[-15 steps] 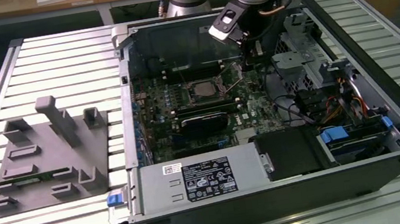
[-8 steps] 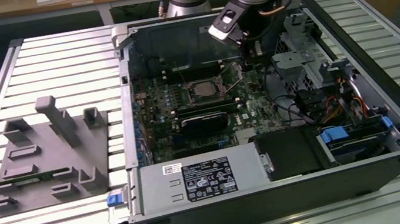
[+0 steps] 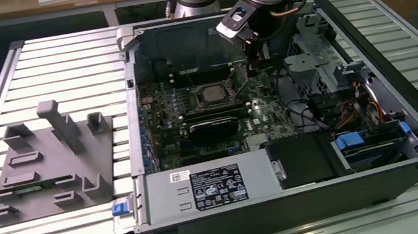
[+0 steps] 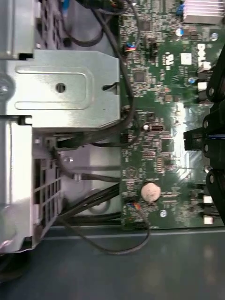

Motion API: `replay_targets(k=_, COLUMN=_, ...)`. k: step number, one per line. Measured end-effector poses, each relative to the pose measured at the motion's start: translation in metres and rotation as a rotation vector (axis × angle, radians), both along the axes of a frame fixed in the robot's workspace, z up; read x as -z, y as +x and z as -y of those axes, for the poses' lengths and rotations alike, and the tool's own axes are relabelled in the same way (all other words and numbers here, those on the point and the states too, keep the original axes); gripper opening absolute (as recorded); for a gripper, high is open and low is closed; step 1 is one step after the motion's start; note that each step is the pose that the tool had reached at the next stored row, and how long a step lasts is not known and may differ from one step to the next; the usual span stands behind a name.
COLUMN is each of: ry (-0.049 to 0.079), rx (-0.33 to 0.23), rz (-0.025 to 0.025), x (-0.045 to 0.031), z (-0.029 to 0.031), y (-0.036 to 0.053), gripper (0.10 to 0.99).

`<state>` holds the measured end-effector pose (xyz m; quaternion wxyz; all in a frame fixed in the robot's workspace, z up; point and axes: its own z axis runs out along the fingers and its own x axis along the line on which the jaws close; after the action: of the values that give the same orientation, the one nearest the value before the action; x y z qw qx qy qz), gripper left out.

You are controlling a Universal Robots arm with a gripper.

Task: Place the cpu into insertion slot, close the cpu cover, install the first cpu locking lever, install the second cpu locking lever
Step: 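Close the cpu cover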

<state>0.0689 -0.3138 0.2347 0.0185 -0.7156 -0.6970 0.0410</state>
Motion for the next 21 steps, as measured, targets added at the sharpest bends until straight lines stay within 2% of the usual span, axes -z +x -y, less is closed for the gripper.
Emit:
replay_targets(k=5, ry=0.0, rx=0.0, rz=-0.0024, x=0.0001, z=0.0, y=0.0, gripper=0.106)
replay_targets(k=8, ry=0.0, rx=0.0, rz=-0.001, x=0.0001, z=-0.0001, y=-0.0026, gripper=0.106)
replay_targets(k=11, ry=0.0, rx=0.0, rz=0.0036, x=0.0001, z=0.0, y=-0.0096, gripper=0.106)
replay_targets(k=15, ry=0.0, rx=0.0, rz=0.0125, x=0.0, z=0.0, y=-0.0253, gripper=0.106)
replay_targets(k=21, ry=0.0, rx=0.0, rz=0.023, x=0.0001, z=0.0, y=-0.0477, gripper=0.106)
